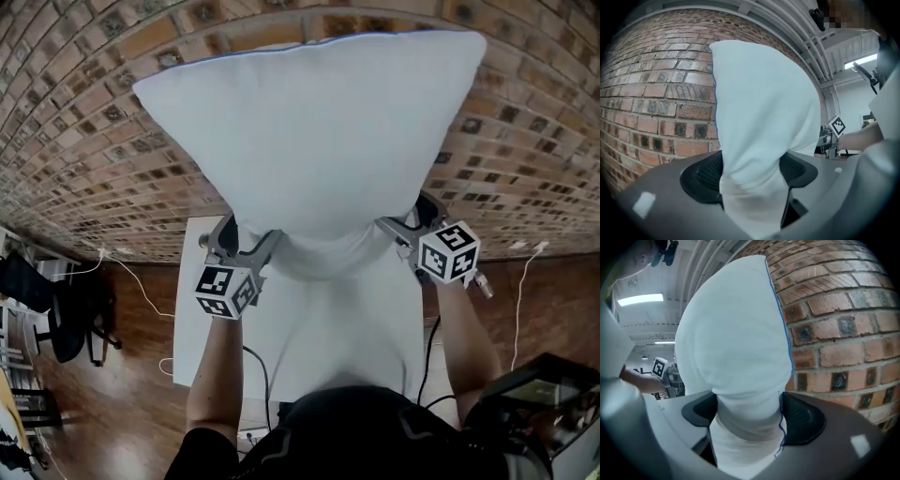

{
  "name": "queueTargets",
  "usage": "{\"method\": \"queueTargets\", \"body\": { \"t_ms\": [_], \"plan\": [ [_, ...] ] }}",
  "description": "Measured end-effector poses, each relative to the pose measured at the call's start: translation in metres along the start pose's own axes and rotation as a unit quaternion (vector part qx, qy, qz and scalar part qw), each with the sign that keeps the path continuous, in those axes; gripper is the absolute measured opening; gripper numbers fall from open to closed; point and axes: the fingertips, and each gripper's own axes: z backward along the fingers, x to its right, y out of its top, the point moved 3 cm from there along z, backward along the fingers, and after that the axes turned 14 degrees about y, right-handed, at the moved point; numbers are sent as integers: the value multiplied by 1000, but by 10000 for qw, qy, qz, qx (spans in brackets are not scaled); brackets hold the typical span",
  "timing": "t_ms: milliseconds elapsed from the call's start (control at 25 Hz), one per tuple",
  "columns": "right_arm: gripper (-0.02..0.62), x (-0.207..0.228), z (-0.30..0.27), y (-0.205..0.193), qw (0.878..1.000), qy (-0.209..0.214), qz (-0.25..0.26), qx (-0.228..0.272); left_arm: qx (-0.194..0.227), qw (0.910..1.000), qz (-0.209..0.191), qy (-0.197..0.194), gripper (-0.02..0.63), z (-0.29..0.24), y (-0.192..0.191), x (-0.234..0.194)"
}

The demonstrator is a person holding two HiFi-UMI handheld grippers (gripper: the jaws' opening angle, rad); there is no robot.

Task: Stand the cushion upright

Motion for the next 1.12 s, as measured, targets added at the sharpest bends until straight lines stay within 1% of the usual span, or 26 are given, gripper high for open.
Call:
{"method": "queueTargets", "body": {
  "t_ms": [80,200,280,360,400,520,600,720,800,920,960,1000,1080,1120],
  "plan": [
    [433,-1,12,-1,9999,-95,-6,-89,-14,10000,-29,-24,370,7,1,2],
    [433,-9,28,-3,9995,-252,71,-186,-149,9997,-46,169,367,21,-1,2],
    [430,-12,41,0,9991,-410,67,-126,-210,9994,101,262,332,32,-3,3],
    [417,-16,55,3,9987,-512,49,-42,-197,9993,199,239,287,43,-4,7],
    [406,-18,61,4,9986,-533,43,-2,-167,9994,213,206,275,49,-3,10],
    [386,-26,79,9,9983,-526,-99,227,-52,9996,256,146,232,65,2,18],
    [357,-34,90,16,9976,-495,-210,447,3,9996,269,125,222,76,5,24],
    [347,-50,98,24,9977,-431,-84,516,42,9997,248,55,221,91,10,37],
    [347,-60,102,27,9981,-346,2,504,145,9990,432,23,220,101,17,44],
    [347,-75,110,32,9983,-184,66,552,319,9972,668,66,195,116,31,54],
    [347,-80,113,33,9983,-147,117,552,335,9970,698,60,181,121,34,57],
    [345,-85,117,35,9983,-119,177,547,327,9969,714,18,154,127,36,62],
    [323,-99,127,39,9979,-82,313,569,273,9972,682,-115,16,141,37,74],
    [295,-105,133,43,9974,-64,387,606,252,9975,634,-159,3,147,38,79]
  ]
}}
